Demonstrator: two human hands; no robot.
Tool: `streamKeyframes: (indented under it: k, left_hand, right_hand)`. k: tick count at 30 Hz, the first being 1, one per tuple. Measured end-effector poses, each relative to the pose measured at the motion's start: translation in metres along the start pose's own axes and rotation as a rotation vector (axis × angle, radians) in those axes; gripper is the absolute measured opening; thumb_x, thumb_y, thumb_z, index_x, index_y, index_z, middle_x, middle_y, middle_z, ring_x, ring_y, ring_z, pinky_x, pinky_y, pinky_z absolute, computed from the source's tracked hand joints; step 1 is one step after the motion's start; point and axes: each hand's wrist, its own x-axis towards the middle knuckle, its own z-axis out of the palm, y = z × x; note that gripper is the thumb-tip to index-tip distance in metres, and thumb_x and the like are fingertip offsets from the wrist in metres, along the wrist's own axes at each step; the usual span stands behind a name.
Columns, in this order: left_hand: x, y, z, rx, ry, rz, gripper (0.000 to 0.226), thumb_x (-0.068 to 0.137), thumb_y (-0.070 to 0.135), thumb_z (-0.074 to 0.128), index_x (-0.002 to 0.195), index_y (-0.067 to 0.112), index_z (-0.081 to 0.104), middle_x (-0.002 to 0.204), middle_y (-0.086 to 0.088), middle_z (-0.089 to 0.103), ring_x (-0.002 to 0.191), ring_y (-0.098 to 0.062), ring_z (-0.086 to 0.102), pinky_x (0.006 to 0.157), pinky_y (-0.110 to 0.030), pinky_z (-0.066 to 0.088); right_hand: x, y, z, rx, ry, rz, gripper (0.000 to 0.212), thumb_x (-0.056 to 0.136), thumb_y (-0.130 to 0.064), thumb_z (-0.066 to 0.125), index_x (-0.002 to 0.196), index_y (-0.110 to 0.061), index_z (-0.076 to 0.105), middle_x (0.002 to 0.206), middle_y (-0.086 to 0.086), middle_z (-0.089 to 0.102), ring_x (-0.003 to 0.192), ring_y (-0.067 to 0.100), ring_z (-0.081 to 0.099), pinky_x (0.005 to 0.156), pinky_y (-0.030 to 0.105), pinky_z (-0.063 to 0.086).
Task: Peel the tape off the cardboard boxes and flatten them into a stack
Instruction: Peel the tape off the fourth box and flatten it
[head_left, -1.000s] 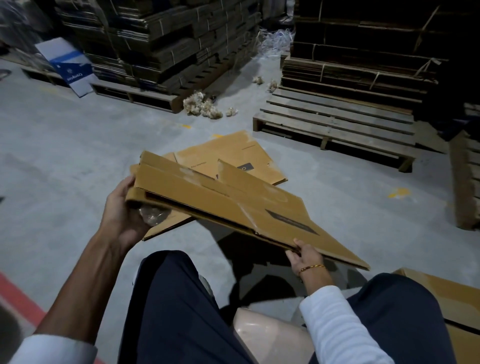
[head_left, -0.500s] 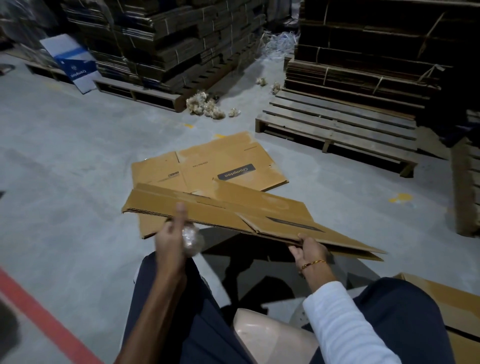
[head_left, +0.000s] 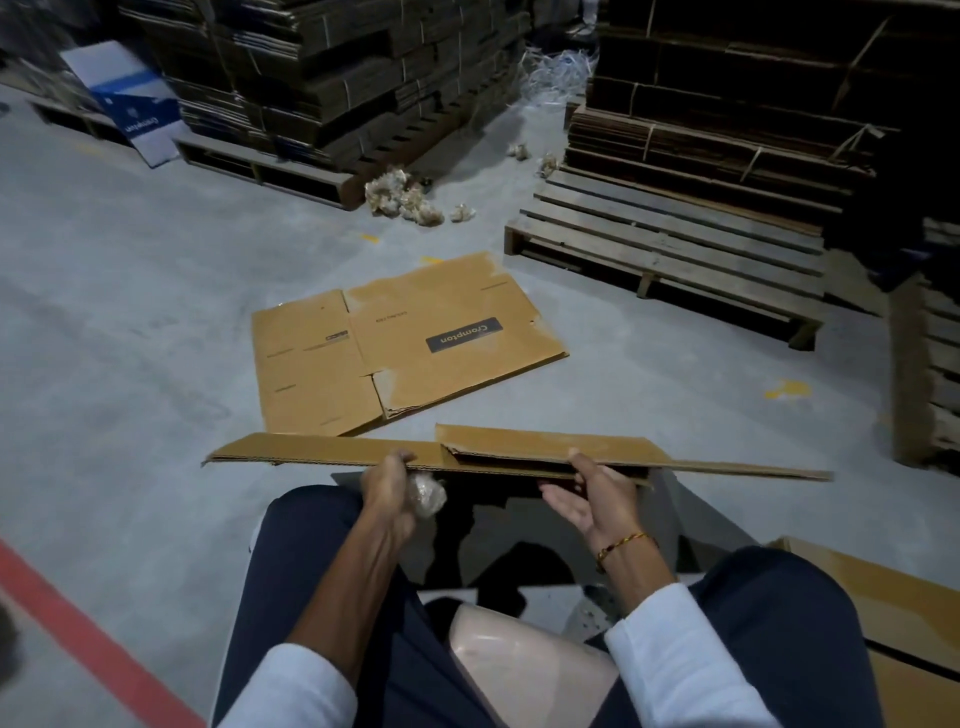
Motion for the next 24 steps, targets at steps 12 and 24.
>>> streamKeyframes:
  k: [12,24]
  left_hand:
    - [-0.008,-0.001,-0.004,0.159,-0.096,0.063,0.023,0.097,0.016,0.056,0.112,-0.001,0.063,0.073,-0.012,0.060,0.043,-0.019,0.059,0.037,-0.021,0.045]
    - [0.020,0.099,-0.017,0.166,-0.312,0.087,0.045,0.101,0.040,0.051,0.086,-0.001,0.061,0.067,-0.016,0.063,0.057,-0.026,0.061,0.055,-0.033,0.051]
  right_hand:
    - [-0.003,0.006,0.007,0.329,0.134,0.170,0.061,0.101,-0.027,0.060,0.151,-0.004,0.032,0.161,0.026,0.020,0.138,0.047,0.040,0.088,0.052,0.053]
    - [0.008,-0.086,0.110,0.051,-0.101,-0.183,0.025,0.104,-0.002,0.044,0.129,-0.005,0.048,0.117,0.018,0.063,0.103,0.033,0.065,0.078,0.041,0.060]
